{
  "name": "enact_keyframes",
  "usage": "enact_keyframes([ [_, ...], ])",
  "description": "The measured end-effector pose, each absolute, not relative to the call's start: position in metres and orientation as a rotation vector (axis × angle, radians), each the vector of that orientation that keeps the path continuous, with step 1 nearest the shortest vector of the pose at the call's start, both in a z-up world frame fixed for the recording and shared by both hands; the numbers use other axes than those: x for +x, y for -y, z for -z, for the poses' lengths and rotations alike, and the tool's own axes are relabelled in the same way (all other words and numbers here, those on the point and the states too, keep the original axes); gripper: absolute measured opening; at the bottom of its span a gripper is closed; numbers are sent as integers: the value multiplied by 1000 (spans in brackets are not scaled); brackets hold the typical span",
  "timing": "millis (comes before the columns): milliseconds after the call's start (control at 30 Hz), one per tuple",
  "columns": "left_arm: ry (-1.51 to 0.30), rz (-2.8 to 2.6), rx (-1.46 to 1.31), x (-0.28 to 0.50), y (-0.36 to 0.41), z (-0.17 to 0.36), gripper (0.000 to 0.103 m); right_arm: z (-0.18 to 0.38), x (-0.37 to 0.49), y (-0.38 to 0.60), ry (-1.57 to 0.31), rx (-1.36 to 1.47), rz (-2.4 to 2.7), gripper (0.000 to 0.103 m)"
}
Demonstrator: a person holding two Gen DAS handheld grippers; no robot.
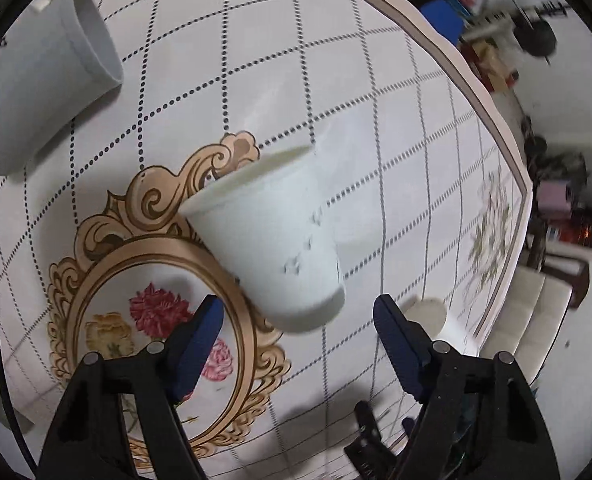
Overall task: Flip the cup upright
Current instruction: 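Grasp the bird-print paper cup with the left tool, then lift the bird-print cup with the left tool and turn it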
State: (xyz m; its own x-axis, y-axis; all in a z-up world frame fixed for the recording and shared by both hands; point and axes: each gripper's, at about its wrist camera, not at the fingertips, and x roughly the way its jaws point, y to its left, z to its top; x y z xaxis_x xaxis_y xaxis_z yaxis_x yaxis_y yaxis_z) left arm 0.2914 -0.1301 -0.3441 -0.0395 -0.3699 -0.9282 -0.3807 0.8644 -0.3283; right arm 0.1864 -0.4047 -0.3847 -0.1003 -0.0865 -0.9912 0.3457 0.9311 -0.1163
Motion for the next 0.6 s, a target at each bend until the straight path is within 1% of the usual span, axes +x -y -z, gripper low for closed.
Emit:
enact_keyframes([
  [167,-1617,-60,-643,299,124,351,75,389,196,415,-1625,208,370,101],
  [300,-1590,-77,-590,304,127,352,75,391,192,414,-1625,202,372,101],
  [367,-1585,-74,-541,304,131,354,67,391,191,414,-1625,196,371,101],
  [400,-1581,-60,-496,305,134,354,58,391,190,413,-1625,194,371,101],
  [500,-1558,-37,-384,308,144,352,58,388,187,411,-1621,192,374,101],
  [600,-1517,-10,-206,307,152,344,58,386,181,407,-1617,192,377,101],
])
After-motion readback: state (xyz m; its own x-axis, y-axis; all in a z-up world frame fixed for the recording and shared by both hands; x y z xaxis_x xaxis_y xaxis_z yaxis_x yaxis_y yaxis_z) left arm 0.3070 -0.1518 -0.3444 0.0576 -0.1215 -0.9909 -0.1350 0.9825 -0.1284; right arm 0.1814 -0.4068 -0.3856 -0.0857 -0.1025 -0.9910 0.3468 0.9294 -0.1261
